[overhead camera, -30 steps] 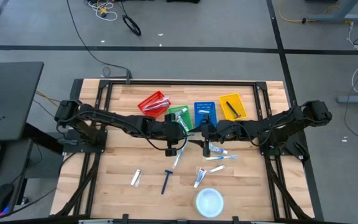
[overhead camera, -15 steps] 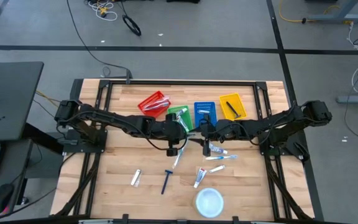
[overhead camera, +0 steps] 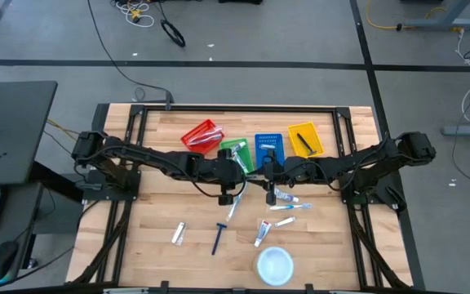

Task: Pick & Place Travel size toiletries
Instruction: Put the silver nail cutter into the blue bin

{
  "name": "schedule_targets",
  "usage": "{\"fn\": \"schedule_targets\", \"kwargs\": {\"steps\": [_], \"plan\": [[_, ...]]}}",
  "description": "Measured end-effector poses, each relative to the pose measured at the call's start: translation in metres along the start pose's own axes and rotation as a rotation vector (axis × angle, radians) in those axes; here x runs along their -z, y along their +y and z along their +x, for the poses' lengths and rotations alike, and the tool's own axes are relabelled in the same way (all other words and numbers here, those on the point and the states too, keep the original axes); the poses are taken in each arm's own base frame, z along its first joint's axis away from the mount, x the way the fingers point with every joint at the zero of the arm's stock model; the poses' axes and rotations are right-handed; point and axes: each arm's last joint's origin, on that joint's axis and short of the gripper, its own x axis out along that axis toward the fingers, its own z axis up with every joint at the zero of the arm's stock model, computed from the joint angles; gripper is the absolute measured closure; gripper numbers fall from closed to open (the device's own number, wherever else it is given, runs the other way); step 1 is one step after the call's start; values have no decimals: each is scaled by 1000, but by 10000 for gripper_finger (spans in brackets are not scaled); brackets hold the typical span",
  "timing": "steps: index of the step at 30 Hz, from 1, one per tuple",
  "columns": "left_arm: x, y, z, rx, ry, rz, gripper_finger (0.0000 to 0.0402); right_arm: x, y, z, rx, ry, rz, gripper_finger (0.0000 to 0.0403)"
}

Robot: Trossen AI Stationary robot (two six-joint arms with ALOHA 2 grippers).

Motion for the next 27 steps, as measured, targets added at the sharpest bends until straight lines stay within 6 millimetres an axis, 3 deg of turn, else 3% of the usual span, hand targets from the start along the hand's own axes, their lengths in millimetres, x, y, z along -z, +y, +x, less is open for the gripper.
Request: {"fn": "schedule_targets", "kwargs": {"steps": [6,15,23,27], "plan": [[0,0,0,1,0,1,321,0,0,0,-1,0,0,331],[0,0,0,-9,-1,-2,313,1,0,0,0,12,-1,334],[0,1,0,-34,-3,-5,260,4,-1,0,18,39,4,335],[0,1,0,-52,-2,-23,231,11,-4,-1,143,114,-6,335]]}}
